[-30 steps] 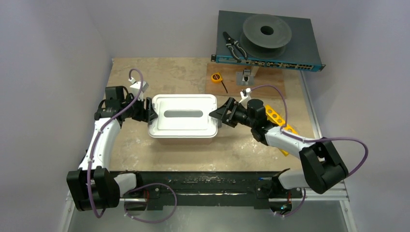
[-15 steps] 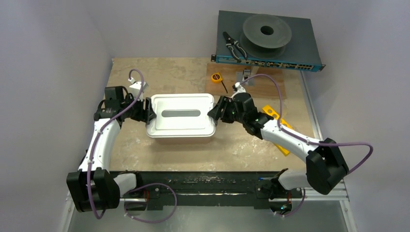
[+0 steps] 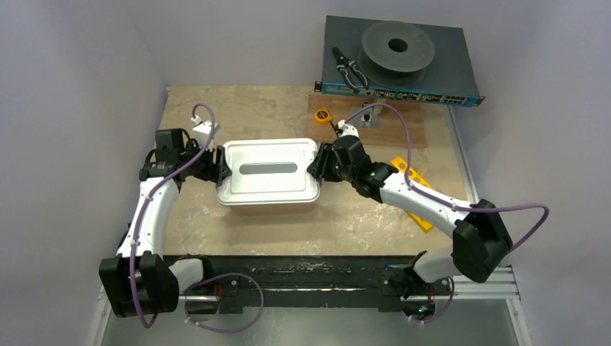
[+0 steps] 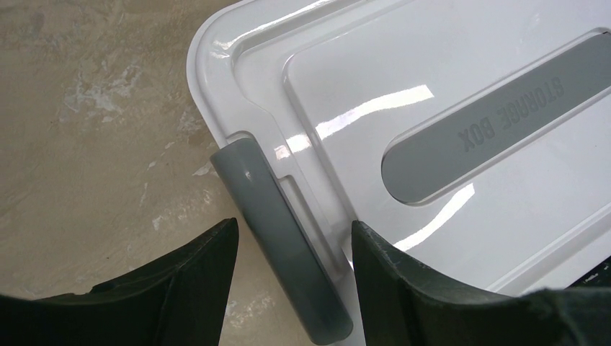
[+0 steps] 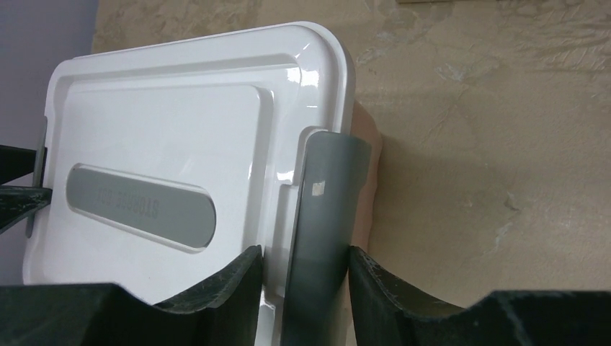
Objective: Organize the chemistry lab equipment
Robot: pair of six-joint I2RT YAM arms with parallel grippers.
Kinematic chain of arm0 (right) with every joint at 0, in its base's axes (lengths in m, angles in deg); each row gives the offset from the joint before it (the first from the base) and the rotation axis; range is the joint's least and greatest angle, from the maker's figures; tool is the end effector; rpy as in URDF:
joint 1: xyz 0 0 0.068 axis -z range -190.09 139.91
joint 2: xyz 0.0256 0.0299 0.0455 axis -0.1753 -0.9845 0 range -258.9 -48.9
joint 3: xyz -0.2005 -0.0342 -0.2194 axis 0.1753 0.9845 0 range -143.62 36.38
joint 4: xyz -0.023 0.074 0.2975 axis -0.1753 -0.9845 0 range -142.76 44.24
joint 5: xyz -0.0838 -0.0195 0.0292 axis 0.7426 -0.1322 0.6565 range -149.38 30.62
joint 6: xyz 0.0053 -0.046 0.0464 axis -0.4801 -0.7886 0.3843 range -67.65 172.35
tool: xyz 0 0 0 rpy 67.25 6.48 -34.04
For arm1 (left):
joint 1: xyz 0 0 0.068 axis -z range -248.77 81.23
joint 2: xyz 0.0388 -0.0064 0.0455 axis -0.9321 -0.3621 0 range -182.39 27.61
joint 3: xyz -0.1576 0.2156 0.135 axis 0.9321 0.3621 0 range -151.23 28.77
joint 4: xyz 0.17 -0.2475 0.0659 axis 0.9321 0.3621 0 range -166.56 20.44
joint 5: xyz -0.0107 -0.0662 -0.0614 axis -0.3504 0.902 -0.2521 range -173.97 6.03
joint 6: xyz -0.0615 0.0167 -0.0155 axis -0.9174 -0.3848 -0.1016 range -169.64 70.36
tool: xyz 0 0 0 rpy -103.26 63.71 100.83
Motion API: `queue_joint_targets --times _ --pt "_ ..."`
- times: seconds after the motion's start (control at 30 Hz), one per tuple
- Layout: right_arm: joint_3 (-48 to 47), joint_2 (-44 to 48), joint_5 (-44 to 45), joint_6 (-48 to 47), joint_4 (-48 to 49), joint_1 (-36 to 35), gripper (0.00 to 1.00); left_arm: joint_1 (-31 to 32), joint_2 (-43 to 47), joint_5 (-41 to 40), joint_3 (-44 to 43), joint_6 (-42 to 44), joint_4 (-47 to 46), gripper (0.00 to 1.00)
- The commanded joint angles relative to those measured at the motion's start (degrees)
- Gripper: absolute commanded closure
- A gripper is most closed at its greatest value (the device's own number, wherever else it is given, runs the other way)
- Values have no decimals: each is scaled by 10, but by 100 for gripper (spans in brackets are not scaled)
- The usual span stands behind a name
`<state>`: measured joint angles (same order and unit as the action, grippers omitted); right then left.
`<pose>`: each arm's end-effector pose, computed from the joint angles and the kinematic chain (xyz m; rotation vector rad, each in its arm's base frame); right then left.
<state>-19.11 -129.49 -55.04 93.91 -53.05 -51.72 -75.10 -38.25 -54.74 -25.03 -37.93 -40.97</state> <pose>0.2788 0.2426 0.2634 0.0453 2.2340 0.7521 0.2818 0.0059 0.2886 0.3403 2.2883 -0.4530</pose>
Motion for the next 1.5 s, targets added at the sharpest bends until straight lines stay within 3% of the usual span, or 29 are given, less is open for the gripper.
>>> queue_joint_targets --times 0.0,0.17,0.27,0.37,0.43,0.53,0.67,0.77,1.0,1.13,1.33,1.47 --pt "-42 -16 49 -25 -47 -21 65 1 14 6 -13 11 -4 42" --pt "-65 -26 96 -25 -83 -36 80 1 13 5 -17 14 -3 42" --pt "-64 -25 103 -19 -85 -40 81 1 10 5 -25 12 2 41" --pt "-62 -25 118 -12 -87 -55 63 1 7 8 -44 6 15 40" --pt "-67 -22 145 -8 -100 -69 49 1 6 14 -59 2 26 31" --pt "-67 1 180 -9 -113 -76 38 1 8 25 -85 -1 49 16" --pt "-45 66 211 -22 -118 -75 20 -4 13 32 -118 -5 77 7" --pt "-6 117 238 -35 -108 -73 2 -18 16 46 -138 -7 90 6" --pt "108 154 278 -17 -98 -63 6 -73 17 79 -127 6 104 1" --pt "195 174 330 -29 -8 -62 8 -112 40 73 -55 8 28 0" --pt "324 246 389 -199 287 -54 1 -119 96 47 105 5 -180 0" --pt "309 194 371 -241 325 0 1 -117 58 25 148 -30 -287 0"
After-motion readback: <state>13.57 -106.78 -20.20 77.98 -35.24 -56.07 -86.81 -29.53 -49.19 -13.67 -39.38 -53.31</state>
